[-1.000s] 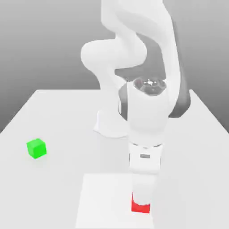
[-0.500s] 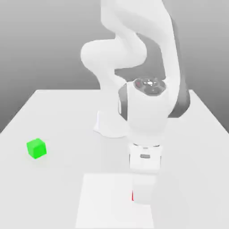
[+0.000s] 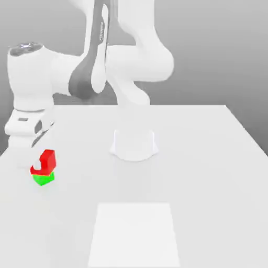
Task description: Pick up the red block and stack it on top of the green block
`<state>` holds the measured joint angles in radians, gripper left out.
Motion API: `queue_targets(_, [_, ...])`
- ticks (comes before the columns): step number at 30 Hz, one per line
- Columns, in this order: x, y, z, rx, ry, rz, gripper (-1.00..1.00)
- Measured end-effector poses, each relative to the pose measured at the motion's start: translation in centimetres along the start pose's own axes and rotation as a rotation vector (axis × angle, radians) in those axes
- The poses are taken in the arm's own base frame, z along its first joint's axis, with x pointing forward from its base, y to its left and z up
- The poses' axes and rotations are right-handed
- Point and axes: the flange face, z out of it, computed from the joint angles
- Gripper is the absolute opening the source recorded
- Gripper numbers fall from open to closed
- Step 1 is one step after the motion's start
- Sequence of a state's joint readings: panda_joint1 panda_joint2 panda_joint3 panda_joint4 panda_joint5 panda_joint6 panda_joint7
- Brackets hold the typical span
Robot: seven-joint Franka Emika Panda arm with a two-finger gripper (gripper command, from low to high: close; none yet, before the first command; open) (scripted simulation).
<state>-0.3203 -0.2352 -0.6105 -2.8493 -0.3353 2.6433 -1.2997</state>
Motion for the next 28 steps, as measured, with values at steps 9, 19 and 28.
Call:
queue_targets(9, [-5.9,-1.8,1.8,0.003,0.035,-0.014,-1.0])
queue_targets(19, [-5.8,-1.7,4.4,0.002,0.041,-0.012,-1.0])
queue_targets(28, [-5.7,-2.0,7.1,0.01,0.029,-0.02,-1.0])
